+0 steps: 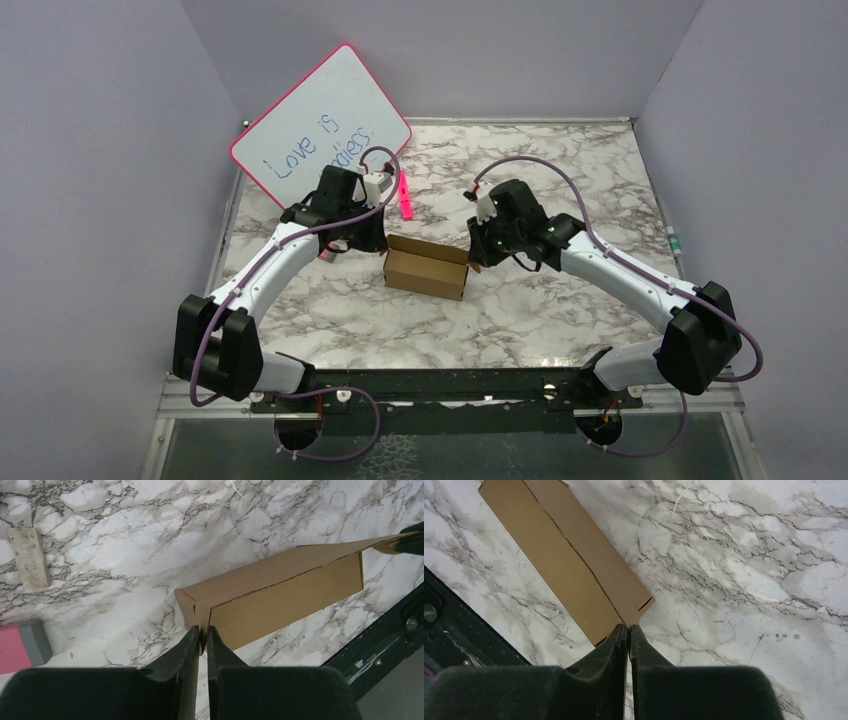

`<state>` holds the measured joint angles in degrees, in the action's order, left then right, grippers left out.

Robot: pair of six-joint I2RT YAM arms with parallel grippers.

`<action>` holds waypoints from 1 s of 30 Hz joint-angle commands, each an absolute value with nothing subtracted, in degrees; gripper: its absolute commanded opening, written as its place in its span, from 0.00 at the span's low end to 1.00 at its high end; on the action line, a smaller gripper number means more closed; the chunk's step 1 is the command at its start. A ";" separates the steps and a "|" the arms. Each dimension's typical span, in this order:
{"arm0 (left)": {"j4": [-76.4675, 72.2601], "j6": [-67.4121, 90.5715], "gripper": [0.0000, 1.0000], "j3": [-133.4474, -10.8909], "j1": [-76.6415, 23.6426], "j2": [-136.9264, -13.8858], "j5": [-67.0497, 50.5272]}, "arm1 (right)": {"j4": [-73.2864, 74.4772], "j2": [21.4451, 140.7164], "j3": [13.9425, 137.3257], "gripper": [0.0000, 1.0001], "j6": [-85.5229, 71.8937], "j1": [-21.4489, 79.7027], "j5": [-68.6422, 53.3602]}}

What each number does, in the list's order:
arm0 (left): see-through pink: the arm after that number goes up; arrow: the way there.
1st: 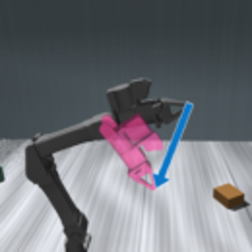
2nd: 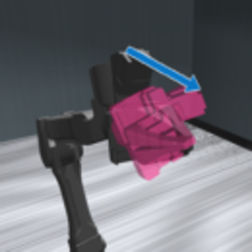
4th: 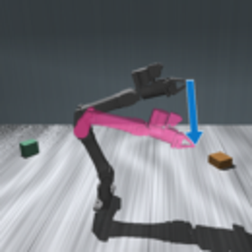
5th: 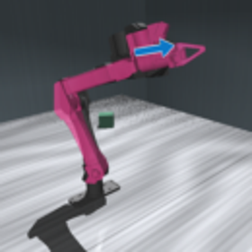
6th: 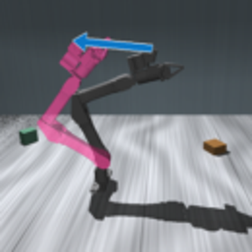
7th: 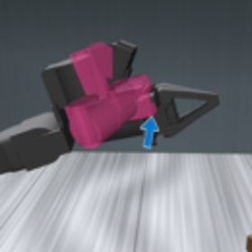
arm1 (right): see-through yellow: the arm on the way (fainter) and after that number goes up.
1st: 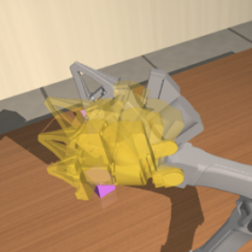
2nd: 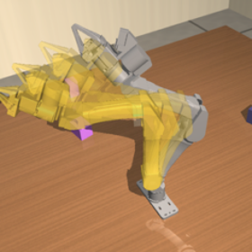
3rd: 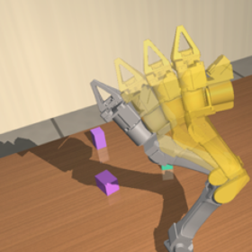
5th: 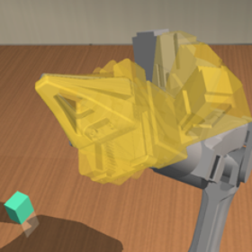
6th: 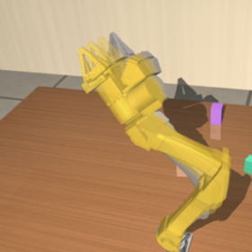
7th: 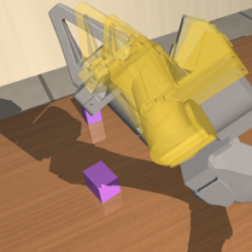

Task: Fold the paper box

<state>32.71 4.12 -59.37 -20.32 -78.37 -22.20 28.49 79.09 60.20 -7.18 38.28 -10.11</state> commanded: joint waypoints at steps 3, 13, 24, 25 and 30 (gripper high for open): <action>31.43 11.86 0.10 -57.85 -20.39 -74.03 -19.69 | 28.98 78.92 61.34 0.09 -12.69 38.24 -7.18; 29.23 14.98 0.10 -53.25 -20.63 -71.11 -17.71 | 27.04 78.61 61.27 0.08 -22.41 38.32 -4.59; 27.57 17.91 0.10 -50.80 -21.07 -68.36 -16.90 | 23.26 80.13 60.54 0.06 -31.11 41.55 -0.35; 27.35 18.23 0.10 -50.47 -21.21 -68.19 -16.79 | 23.13 80.30 60.49 0.06 -31.71 41.83 1.45; 25.50 20.18 0.10 -49.04 -21.83 -66.88 -15.97 | 22.21 81.41 60.49 0.06 -33.68 44.37 5.55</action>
<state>28.21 17.61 -50.43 -21.04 -69.01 -17.17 25.52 80.29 60.20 -30.17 42.48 0.71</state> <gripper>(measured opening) 0.101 0.062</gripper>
